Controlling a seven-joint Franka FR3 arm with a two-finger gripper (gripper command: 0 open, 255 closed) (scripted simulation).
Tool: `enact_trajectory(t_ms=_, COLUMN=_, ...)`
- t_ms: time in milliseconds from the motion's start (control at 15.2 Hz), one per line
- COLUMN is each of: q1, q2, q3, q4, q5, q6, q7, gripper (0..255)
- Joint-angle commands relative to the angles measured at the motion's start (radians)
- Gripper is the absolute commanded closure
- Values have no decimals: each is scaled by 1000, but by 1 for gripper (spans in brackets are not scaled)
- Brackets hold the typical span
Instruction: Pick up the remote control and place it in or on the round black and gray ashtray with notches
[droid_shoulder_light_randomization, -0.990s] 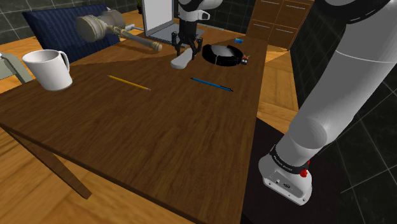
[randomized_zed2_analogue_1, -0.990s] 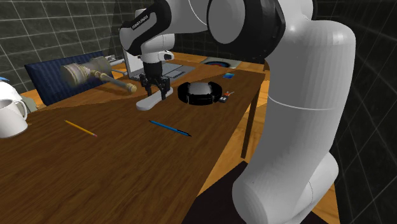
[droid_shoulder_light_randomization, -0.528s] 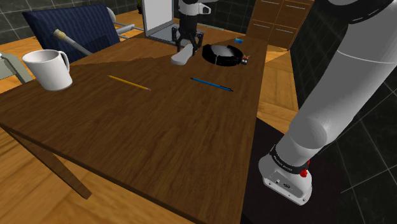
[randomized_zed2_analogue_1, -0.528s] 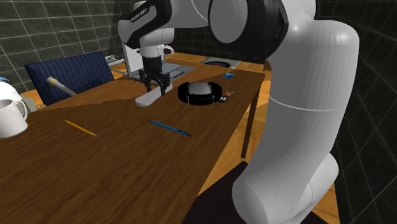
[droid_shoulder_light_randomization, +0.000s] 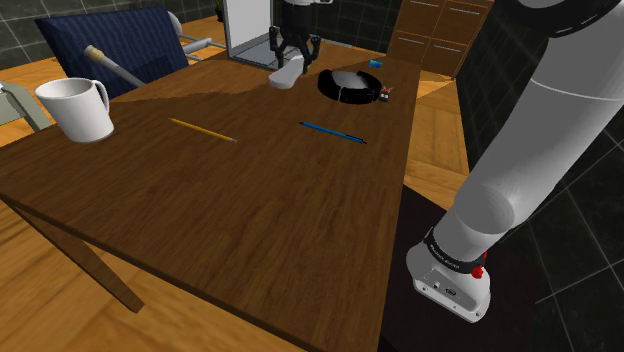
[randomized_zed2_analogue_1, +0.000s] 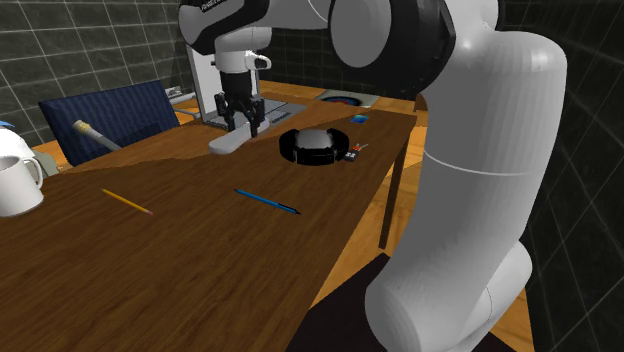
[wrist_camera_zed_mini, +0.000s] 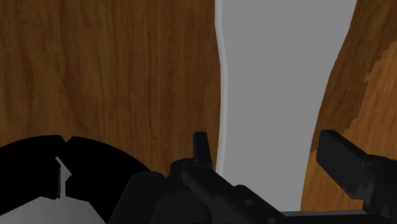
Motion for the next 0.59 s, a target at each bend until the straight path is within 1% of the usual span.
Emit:
enact_trajectory(t_ms=0, q1=-1, q2=-4, q3=0, q4=26, q5=1, q6=-30, q7=-2, gripper=255)
enact_trajectory(t_ms=528, q1=1, q2=3, q3=1, q4=143, q5=0, q6=-140, q7=0, gripper=255)
